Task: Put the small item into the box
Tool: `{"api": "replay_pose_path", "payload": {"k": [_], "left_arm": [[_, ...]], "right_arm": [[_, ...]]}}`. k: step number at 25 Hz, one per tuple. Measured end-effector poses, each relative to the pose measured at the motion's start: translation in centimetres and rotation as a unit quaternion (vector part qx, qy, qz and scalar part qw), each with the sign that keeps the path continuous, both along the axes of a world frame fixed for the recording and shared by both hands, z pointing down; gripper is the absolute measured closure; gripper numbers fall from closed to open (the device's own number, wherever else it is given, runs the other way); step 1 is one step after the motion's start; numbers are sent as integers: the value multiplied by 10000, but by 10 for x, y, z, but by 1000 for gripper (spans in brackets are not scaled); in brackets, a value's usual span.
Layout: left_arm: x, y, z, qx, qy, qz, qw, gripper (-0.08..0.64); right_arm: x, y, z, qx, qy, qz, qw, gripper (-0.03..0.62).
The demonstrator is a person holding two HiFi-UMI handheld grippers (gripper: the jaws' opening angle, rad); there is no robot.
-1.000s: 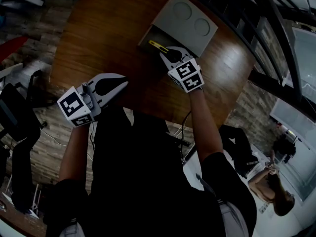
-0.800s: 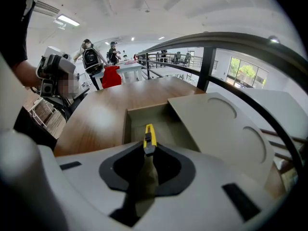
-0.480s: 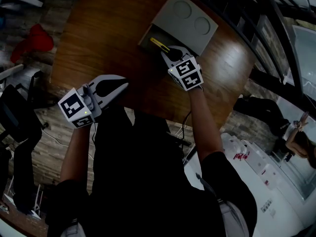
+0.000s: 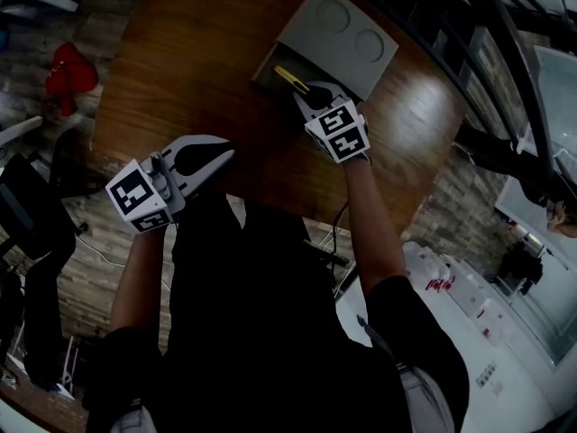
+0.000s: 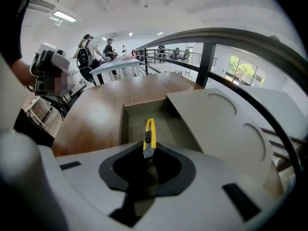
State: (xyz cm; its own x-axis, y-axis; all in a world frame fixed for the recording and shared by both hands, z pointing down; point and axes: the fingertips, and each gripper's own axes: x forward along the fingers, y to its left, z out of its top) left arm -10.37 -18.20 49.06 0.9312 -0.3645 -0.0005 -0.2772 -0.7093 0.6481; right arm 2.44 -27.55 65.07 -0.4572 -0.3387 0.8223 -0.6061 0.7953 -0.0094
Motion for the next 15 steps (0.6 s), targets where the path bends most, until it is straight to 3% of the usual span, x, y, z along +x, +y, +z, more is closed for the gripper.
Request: {"api": "replay_pose_path", "payload": {"k": [15], "left_arm": [[0, 0, 0, 6, 32, 29, 10000, 541]], "right_arm": [[3, -1, -1, 98, 51, -23, 9999, 512]]}}
